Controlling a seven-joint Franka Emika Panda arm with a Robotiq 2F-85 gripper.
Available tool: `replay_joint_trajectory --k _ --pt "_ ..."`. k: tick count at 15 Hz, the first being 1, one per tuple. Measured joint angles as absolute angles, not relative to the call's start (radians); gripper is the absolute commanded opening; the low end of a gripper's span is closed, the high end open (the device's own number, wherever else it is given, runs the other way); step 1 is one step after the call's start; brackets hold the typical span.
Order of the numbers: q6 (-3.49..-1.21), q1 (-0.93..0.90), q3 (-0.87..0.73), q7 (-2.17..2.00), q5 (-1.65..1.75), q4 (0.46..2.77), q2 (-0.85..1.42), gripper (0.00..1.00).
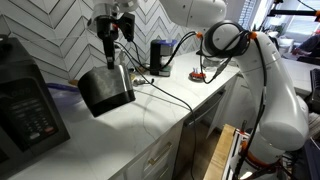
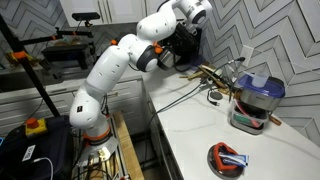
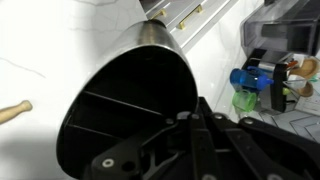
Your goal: Put the silver tin with a black vest in an upright position
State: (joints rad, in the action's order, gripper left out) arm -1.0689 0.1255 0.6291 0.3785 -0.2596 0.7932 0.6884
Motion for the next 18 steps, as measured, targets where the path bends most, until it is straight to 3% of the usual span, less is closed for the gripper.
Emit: replay_joint_trajectory --k 10,18 --pt "-1.34 0.112 0.626 0.426 -0.093 1.11 0.34 0.03" --pt "-1.352 0.13 0.623 0.439 -0.093 1.165 0.308 0.01"
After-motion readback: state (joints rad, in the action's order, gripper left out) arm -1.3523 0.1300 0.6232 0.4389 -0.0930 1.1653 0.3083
